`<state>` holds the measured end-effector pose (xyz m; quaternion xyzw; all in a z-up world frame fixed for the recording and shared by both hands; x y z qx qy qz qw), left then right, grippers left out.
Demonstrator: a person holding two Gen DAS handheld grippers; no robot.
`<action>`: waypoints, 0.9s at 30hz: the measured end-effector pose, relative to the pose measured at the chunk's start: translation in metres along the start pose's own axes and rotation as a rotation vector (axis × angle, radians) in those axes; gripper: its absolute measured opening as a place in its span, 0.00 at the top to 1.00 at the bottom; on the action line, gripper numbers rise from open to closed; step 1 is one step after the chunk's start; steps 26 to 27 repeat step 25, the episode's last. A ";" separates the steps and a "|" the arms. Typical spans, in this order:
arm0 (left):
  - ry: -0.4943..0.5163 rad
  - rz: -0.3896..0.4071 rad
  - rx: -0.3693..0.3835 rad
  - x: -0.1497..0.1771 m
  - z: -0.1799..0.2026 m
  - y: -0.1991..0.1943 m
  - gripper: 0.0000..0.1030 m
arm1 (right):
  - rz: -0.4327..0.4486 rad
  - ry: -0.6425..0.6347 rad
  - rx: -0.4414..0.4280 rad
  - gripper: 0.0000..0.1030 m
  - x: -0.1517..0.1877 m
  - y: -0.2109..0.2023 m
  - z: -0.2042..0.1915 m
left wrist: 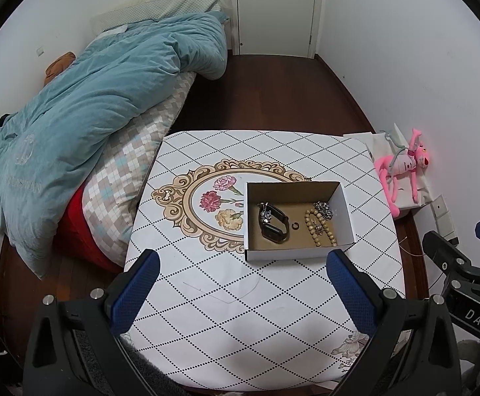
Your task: Organize jewelry
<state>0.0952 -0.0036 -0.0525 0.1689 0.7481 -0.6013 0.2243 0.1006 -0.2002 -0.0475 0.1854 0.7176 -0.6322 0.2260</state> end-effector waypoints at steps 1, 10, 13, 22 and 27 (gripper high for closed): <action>-0.001 0.000 0.000 0.000 0.000 0.000 0.00 | 0.000 0.000 0.000 0.00 0.000 0.000 0.000; -0.001 0.008 -0.002 -0.003 0.000 -0.003 0.00 | 0.003 0.004 0.001 0.00 -0.001 -0.001 -0.001; -0.003 0.008 -0.002 -0.004 0.000 -0.003 0.00 | 0.003 0.002 0.001 0.00 -0.001 -0.001 0.000; -0.001 0.017 -0.004 -0.003 -0.004 -0.003 0.00 | 0.002 0.004 0.001 0.00 -0.001 -0.001 0.000; 0.002 0.014 0.002 -0.004 -0.006 -0.001 0.00 | 0.002 0.006 -0.001 0.00 -0.001 -0.001 0.000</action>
Point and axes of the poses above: each gripper's, at about its wrist camera, not at the fingertips, and y roughly the way its jaws point, z to its right, x to its underside, the point moved 3 cm from there along y, roughly the way its jaws point, and after that the axes turned 12 degrees about -x, right-handed, at the moved point
